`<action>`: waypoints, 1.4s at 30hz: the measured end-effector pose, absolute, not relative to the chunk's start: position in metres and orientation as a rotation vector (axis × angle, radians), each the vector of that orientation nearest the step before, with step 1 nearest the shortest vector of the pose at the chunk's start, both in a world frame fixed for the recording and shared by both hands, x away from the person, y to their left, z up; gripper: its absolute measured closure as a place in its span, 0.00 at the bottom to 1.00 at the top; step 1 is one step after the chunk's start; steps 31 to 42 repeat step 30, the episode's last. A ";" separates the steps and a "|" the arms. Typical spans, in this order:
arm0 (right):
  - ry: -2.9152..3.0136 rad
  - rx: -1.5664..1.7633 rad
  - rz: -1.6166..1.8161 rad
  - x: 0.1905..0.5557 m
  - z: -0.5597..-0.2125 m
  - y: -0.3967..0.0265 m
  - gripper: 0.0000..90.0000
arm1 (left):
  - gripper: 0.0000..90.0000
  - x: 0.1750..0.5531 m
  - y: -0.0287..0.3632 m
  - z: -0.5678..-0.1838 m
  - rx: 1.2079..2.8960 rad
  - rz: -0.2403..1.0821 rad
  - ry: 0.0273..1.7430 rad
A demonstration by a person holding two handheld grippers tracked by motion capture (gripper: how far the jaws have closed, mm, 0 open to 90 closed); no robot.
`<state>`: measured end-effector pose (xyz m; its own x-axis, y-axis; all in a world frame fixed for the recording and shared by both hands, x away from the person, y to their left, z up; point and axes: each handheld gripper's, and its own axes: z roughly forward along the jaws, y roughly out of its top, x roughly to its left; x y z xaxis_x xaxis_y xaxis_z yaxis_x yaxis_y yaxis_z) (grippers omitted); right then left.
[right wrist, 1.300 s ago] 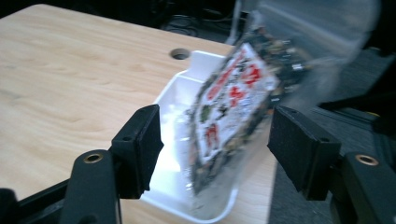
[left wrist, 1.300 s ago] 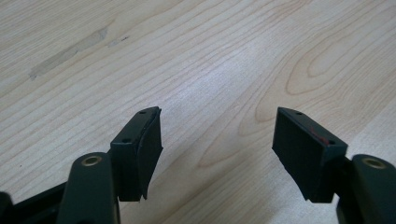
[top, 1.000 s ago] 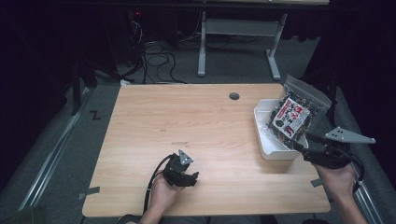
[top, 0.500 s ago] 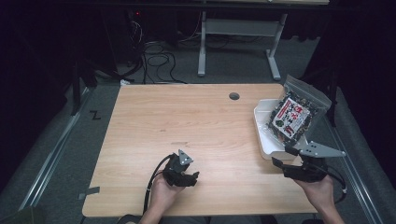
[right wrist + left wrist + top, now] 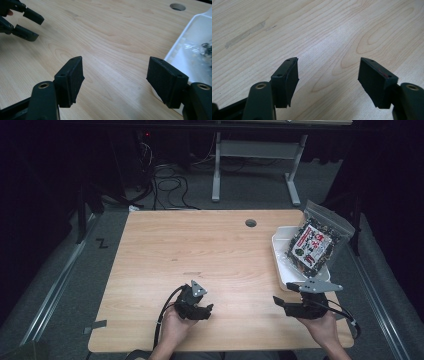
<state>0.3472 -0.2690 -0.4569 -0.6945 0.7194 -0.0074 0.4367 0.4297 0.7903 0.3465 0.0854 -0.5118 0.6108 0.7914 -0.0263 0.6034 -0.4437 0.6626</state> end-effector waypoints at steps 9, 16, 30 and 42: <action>2.397 1.019 1.113 0.356 -0.473 -0.254 0.35 | 0.37 0.346 0.085 -0.512 2.197 0.379 1.091; 2.414 1.010 1.063 0.364 -0.490 -0.242 0.35 | 0.37 0.347 0.084 -0.512 2.198 0.376 1.090; 2.449 0.997 1.006 0.365 -0.501 -0.236 0.38 | 0.37 0.346 0.083 -0.512 2.198 0.379 1.084; 2.449 0.997 1.006 0.365 -0.501 -0.236 0.38 | 0.37 0.346 0.083 -0.512 2.198 0.379 1.084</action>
